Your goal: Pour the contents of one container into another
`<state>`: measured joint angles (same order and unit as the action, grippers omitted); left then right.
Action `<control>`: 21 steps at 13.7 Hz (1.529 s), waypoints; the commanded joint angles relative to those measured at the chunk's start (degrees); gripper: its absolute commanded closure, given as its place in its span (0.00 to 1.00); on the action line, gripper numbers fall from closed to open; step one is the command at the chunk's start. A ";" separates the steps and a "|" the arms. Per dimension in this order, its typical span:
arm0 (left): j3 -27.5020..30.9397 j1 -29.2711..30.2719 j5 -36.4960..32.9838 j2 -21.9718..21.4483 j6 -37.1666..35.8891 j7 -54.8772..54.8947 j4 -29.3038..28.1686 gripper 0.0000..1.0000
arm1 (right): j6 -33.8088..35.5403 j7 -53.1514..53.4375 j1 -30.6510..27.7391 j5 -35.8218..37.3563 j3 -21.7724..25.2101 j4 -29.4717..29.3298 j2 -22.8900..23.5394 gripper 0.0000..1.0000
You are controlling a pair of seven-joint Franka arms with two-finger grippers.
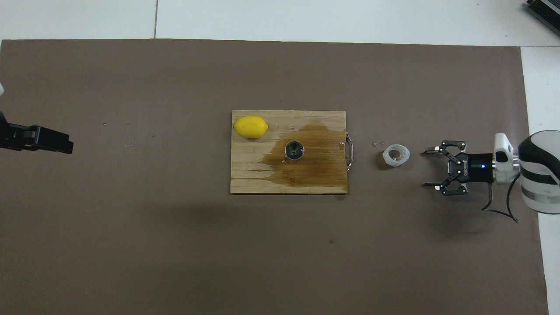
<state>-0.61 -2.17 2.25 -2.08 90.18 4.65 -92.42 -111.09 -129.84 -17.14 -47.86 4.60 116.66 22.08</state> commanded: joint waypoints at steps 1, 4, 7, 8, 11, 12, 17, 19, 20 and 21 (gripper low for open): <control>-0.18 0.33 -0.85 -0.12 -1.15 0.80 0.75 0.00 | -1.24 19.90 1.40 8.62 -0.29 0.32 -6.41 0.00; -0.18 0.33 -0.85 -0.12 -1.24 0.71 0.75 0.00 | -1.15 50.37 6.40 21.28 -0.55 0.23 -13.62 0.00; -0.09 0.33 -0.85 -0.12 -1.24 0.71 0.75 0.00 | -1.15 75.79 13.52 28.86 -0.56 -1.17 -14.26 0.00; -0.18 0.33 -0.85 -0.12 -1.15 0.71 0.75 0.00 | -1.32 83.62 15.72 30.44 -0.56 -1.26 -14.17 0.00; -0.09 0.33 -0.85 -0.12 -1.24 0.80 0.75 0.00 | -1.68 107.45 20.73 36.86 -0.99 -2.66 -13.91 0.00; -0.18 0.33 -0.85 -0.12 -1.24 0.80 0.75 0.00 | -1.59 114.92 23.36 41.92 -0.91 -3.10 -13.73 0.00; -0.09 0.33 -0.85 -0.12 -1.15 0.71 0.75 0.00 | 12.00 129.05 24.44 48.38 -0.56 -10.99 -16.18 0.00; -0.18 0.33 -0.85 -0.12 -1.24 0.80 0.75 0.00 | 15.27 128.79 23.04 48.38 -0.20 -13.55 -20.82 0.00; -0.09 0.33 -0.85 -0.12 -1.24 0.80 0.75 0.00 | 17.37 129.23 22.95 48.12 -0.29 -14.00 -23.55 0.00; -0.18 0.33 -0.85 -0.12 -1.24 0.71 0.75 0.00 | 18.53 128.97 22.68 47.51 -0.21 -14.35 -26.18 0.00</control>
<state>-0.61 -2.14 2.25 -2.08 90.18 4.65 -92.42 -95.24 -1.97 6.36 -0.65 4.83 102.35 1.38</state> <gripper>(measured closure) 0.000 0.000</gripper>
